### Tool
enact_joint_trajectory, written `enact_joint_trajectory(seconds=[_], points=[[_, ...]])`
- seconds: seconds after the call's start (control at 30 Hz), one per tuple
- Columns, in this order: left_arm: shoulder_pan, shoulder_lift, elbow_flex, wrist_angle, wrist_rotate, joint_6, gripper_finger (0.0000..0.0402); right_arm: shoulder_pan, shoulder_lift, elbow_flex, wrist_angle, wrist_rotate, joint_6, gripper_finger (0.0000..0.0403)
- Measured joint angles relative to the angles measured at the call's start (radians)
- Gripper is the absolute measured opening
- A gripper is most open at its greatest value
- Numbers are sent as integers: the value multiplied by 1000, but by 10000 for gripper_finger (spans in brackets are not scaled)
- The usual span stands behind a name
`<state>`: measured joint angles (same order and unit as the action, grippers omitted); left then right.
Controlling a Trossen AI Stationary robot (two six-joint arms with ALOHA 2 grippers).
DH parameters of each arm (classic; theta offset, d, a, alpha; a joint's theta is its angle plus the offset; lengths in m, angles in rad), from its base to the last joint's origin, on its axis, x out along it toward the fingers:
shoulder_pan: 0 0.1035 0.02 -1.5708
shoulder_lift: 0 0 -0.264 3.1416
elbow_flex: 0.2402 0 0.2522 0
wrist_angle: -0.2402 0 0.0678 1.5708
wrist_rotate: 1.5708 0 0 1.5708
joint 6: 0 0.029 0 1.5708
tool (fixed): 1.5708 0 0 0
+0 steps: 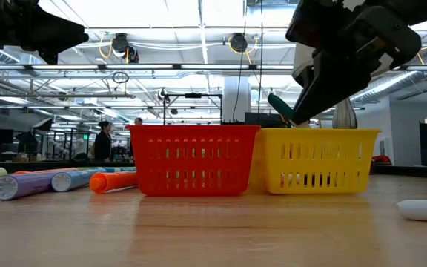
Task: Pick & Place Markers
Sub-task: Put the small green highlighter pen into the yellow bin
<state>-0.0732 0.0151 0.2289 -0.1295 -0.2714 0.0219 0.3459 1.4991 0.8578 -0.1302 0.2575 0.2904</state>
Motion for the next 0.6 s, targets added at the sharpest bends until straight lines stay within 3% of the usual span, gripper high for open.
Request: enact_joint_trajectory(seconds=[0.2, 0.6], points=[[0, 0, 0, 0, 0, 0, 134, 0, 4, -53, 108, -3, 12, 28], [0, 0, 0, 0, 0, 0, 134, 1, 3, -60, 112, -2, 11, 33]])
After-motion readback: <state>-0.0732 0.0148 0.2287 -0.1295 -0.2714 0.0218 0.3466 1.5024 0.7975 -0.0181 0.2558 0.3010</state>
